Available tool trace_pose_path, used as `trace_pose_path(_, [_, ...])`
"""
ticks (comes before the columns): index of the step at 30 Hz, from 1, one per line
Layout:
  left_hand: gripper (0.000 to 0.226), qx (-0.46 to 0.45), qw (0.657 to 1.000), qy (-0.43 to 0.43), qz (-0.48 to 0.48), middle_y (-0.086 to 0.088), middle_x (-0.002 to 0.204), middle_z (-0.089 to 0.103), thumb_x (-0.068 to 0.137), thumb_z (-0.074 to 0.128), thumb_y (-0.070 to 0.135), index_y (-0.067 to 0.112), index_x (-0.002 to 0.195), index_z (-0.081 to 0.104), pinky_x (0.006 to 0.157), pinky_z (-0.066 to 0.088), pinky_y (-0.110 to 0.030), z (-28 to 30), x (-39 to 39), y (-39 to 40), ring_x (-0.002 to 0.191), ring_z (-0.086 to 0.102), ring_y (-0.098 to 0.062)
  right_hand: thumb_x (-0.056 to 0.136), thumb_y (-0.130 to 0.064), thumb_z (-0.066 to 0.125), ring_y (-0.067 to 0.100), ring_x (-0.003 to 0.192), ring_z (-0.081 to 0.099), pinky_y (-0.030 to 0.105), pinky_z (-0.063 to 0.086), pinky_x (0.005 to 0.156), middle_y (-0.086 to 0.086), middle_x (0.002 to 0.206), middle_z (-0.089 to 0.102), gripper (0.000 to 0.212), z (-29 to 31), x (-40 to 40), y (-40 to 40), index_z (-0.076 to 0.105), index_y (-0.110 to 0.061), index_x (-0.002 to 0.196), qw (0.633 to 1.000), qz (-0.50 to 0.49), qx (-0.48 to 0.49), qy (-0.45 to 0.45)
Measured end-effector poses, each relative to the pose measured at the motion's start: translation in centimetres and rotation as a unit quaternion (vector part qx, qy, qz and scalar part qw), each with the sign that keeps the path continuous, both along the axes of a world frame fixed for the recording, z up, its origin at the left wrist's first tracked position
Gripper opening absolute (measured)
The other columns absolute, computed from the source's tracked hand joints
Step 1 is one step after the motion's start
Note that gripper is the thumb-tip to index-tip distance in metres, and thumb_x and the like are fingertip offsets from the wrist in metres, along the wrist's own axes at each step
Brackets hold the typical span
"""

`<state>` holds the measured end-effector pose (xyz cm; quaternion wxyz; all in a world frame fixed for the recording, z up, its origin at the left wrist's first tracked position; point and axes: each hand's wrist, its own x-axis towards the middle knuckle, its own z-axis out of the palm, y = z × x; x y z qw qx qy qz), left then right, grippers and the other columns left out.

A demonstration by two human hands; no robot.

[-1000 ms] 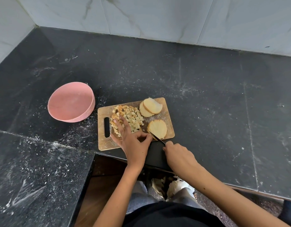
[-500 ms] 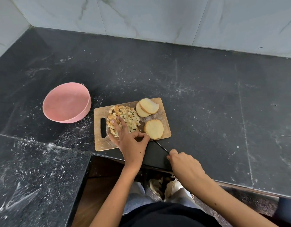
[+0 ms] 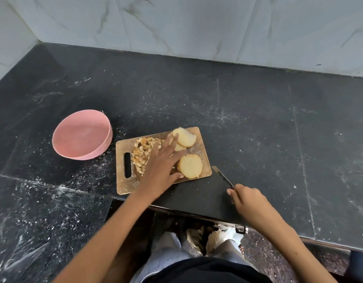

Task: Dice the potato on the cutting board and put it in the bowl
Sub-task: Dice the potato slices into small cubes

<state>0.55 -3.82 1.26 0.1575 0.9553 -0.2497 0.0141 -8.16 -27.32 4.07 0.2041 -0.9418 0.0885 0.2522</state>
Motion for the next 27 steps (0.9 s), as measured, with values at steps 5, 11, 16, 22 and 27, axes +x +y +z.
trace_pose_path(5, [0.080,0.113,0.953,0.101,-0.261,0.007,0.157,0.016,0.079,0.077,0.020,0.024,0.147,0.035,0.116,-0.006,-0.029,1.7,5.4,-0.9,0.145,0.001,-0.006,0.101,-0.036,0.037,0.024,0.072,0.055,0.033,0.041,0.063,0.001,0.072,0.054,0.030,0.2,0.4,-0.2,0.046,-0.015,0.081,0.999,-0.029,0.027,-0.025])
trace_pose_path(11, [0.064,0.180,0.895,0.221,-0.342,0.007,0.157,0.024,0.088,0.068,0.017,0.021,0.146,0.040,0.119,0.008,-0.032,2.2,7.6,-2.4,0.147,0.017,-0.011,0.101,-0.036,0.038,0.014,0.062,0.049,0.027,0.034,0.053,-0.002,0.069,0.051,0.031,0.3,0.8,0.0,0.039,-0.021,0.074,0.999,-0.028,0.031,-0.029])
trace_pose_path(16, [0.054,0.084,0.938,0.190,-0.278,0.007,0.152,0.035,0.088,0.068,0.019,0.019,0.139,0.050,0.115,0.010,-0.022,1.7,6.1,-1.0,0.142,0.028,-0.011,0.101,-0.038,0.037,0.014,0.063,0.048,0.027,0.033,0.052,-0.002,0.069,0.049,0.033,-0.2,0.8,-0.1,0.036,-0.021,0.073,0.999,-0.031,0.028,-0.020])
trace_pose_path(22, [0.055,-0.007,0.973,0.181,-0.145,0.003,0.150,0.039,0.084,0.073,0.021,0.017,0.136,0.053,0.116,0.022,-0.031,0.8,3.5,-0.6,0.139,0.036,-0.015,0.101,-0.038,0.037,0.015,0.063,0.050,0.028,0.035,0.052,0.000,0.071,0.052,0.028,-0.1,1.5,0.7,0.038,-0.017,0.082,0.997,-0.042,0.064,-0.025])
trace_pose_path(27, [0.058,-0.044,0.989,0.143,-0.020,-0.001,0.157,0.027,0.091,0.064,0.021,0.014,0.145,0.042,0.113,0.006,-0.018,0.1,0.3,-2.9,0.146,0.020,-0.015,0.100,-0.033,0.042,0.023,0.053,0.059,0.037,0.049,0.052,0.004,0.071,0.058,0.020,0.0,2.6,2.5,0.041,-0.013,0.096,0.985,-0.073,0.130,-0.084])
